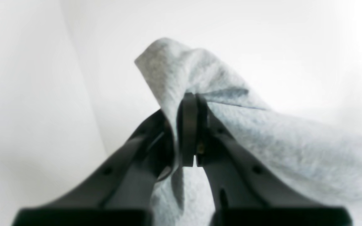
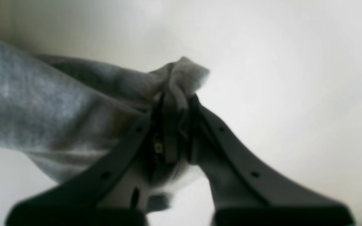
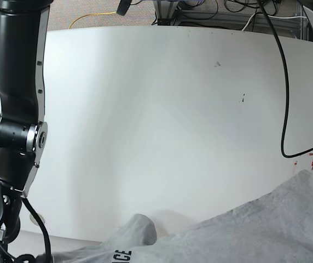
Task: Fold the T-shirt properly
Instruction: 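Lift the shirt with both grippers and shake it out flat, then lay the shirt down and pull both grippers apart to stretch it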
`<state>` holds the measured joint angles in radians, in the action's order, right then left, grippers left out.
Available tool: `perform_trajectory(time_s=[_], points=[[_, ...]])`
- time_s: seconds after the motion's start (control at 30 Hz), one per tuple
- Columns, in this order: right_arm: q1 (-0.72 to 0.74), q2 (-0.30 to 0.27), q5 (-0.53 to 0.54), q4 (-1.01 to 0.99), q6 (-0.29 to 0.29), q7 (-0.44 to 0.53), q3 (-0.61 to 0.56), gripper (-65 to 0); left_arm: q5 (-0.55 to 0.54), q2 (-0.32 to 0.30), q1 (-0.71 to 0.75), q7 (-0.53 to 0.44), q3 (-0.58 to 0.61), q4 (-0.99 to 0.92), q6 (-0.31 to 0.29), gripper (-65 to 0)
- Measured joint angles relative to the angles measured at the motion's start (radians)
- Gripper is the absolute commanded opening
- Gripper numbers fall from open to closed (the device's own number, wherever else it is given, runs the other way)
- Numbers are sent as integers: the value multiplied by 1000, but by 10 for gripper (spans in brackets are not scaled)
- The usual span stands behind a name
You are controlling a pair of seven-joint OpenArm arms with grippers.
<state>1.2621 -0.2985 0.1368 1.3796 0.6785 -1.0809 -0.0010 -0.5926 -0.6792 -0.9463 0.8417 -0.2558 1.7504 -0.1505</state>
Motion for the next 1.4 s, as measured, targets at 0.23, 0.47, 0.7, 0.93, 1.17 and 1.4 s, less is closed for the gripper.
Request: perform_trajectory(time_s=[0.23, 0.47, 0.7, 0.93, 1.17, 1.4], points=[[-165, -43, 5, 231, 21, 8, 29, -650, -14, 8, 150, 0, 27, 50, -5, -647], [-609, -26, 1, 421, 31, -38, 161, -650, -16, 75, 499, 21, -52, 165, -6, -647], [-960, 89, 8, 523, 26, 69, 308, -650, -6, 164, 829, 0, -149, 185, -6, -650], [-1181, 147, -18, 542, 14, 132, 376, -650, -13, 263, 1073, -57, -209, 182, -13, -650], [-1327, 200, -16, 556, 18, 116, 464, -650, 19, 314, 1253, -45, -282, 178, 5, -650], [-1416, 204, -9, 548, 19, 129, 518, -650, 18, 324, 1348, -45, -331, 173, 7, -649]])
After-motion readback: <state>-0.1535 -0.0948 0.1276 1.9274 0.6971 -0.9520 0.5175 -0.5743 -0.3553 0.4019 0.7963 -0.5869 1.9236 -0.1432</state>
